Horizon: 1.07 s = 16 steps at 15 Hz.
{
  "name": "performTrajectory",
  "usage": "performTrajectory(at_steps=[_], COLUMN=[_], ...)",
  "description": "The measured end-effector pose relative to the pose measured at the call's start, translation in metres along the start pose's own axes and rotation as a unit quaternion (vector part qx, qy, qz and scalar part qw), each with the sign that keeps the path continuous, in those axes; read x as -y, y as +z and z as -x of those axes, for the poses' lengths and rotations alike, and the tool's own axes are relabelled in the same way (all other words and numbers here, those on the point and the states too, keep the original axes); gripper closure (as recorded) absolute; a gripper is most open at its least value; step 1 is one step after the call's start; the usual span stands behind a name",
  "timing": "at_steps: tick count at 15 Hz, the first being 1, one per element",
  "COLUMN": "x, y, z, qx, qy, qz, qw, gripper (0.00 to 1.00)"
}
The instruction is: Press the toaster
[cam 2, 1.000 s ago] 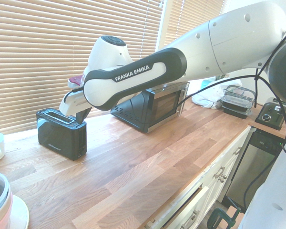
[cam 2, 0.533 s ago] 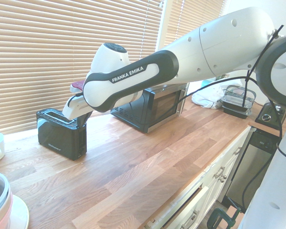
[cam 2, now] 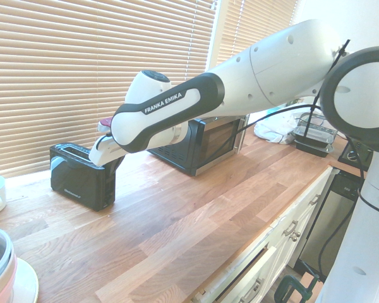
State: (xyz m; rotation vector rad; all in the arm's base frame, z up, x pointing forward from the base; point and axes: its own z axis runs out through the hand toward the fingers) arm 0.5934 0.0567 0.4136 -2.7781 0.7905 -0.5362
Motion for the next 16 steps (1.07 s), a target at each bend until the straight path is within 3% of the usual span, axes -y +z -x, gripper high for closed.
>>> performTrajectory(at_steps=[16], x=[-0.001], y=[0.022], z=[0.003], qx=[0.019], qy=[-0.004], qz=[0.008], qw=[1.000], gripper=[1.00])
